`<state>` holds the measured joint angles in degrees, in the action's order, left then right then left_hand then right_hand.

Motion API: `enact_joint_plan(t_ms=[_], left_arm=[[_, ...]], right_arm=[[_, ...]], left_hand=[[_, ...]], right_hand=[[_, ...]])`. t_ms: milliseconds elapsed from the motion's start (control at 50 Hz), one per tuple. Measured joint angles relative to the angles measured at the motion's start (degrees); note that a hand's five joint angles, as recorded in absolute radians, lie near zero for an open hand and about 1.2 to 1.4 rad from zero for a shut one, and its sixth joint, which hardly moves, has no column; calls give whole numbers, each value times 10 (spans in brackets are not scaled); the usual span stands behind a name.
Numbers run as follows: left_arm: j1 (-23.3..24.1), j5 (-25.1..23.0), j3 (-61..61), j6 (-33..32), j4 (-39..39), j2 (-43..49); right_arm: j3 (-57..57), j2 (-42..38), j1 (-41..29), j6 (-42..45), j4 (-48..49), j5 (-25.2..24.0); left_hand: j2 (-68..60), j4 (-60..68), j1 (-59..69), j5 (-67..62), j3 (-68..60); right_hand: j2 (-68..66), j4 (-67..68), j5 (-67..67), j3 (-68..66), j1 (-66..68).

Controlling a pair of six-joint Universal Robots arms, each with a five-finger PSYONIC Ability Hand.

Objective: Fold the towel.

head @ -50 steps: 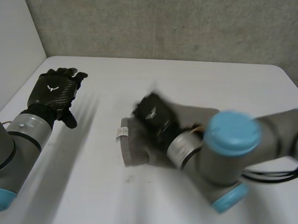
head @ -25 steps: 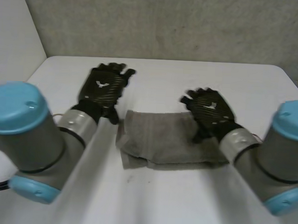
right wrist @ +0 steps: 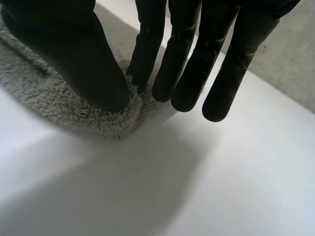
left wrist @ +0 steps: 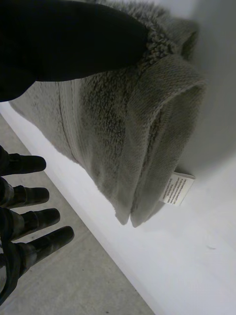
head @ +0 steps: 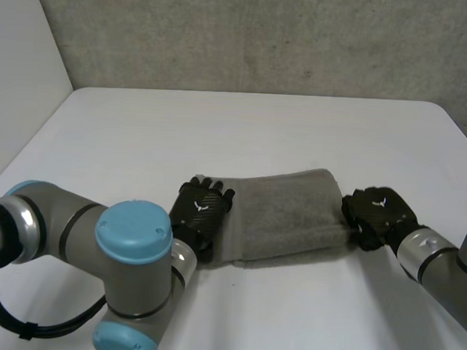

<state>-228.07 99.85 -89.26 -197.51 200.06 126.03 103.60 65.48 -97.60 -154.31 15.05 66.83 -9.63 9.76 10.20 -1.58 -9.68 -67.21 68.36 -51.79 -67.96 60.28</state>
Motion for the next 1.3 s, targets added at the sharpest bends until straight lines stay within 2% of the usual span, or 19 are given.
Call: enact_joint_plan(t_ms=[140,160,280,300,340,360,440,480,560,620,660,740,880,900,960,980,1000,1120,1300], left_arm=[[8,14,-33,1,0,-54],[8,22,-42,3,0,-80],[-5,39,-60,5,-1,-139],[-17,47,-69,5,-1,-162],[-25,51,-75,5,-2,-175],[-46,58,-88,4,-2,-202],[-91,61,-109,4,-2,-241],[-91,61,-109,4,-2,-241],[-128,49,-119,5,-1,-258],[-134,40,-118,6,0,-259],[-136,23,-111,7,3,-254],[-129,8,-91,14,7,-234],[-94,-6,-39,53,13,-177],[-83,-11,-23,72,13,-157],[-65,-23,1,106,13,-125],[-65,-23,1,106,13,-125],[-49,-37,21,134,12,-97],[-27,-61,51,170,4,-37],[-43,-34,46,171,-31,-3]], right_arm=[[-53,10,-37,-6,5,19],[-82,16,-69,-6,5,31],[-145,14,-149,-2,4,49],[-171,4,-186,-1,3,51],[-183,-3,-205,0,3,51],[-210,-24,-251,1,1,48],[-242,-70,-318,6,-3,44],[-242,-70,-318,6,-3,44],[-259,-130,-366,20,-4,39],[-260,-140,-371,24,-3,39],[-256,-137,-370,27,-2,44],[-242,-103,-355,18,-2,55],[-192,-19,-274,-78,-3,75],[-181,-2,-245,-129,-6,78],[-174,11,-207,-200,-16,78],[-174,11,-207,-200,-16,78],[-175,13,-180,-258,-33,73],[-212,-35,-152,-327,-89,47],[-287,-131,-171,-309,-149,26]], left_hand=[[1,-1,0,0,1],[1,-1,0,0,1],[1,-1,0,0,1],[1,-1,0,0,1],[1,-2,0,0,1],[2,-2,0,0,2],[2,-2,0,0,2],[2,-2,0,0,2],[2,-2,0,0,2],[2,-2,0,0,2],[2,-2,0,0,2],[2,-2,0,0,2],[0,0,0,0,0],[0,0,0,0,0],[-1,0,0,0,0],[-1,0,0,0,0],[-2,0,0,0,-2],[-24,22,19,-2,-23],[-31,31,25,-12,-31]], right_hand=[[0,2,-1,0,0],[0,2,-4,0,0],[0,2,-5,-1,0],[0,2,-5,-2,0],[0,2,-6,-2,0],[0,2,-7,-2,0],[0,2,-8,-2,0],[0,2,-8,-2,0],[0,2,-8,-2,0],[39,-34,12,34,-13],[344,-342,279,350,-279],[527,-543,470,542,-458],[534,-549,477,556,-460],[534,-549,477,556,-460],[534,-549,477,556,-460],[534,-549,477,556,-460],[534,-549,477,556,-460],[534,-549,477,556,-460],[534,-549,477,556,-460]])
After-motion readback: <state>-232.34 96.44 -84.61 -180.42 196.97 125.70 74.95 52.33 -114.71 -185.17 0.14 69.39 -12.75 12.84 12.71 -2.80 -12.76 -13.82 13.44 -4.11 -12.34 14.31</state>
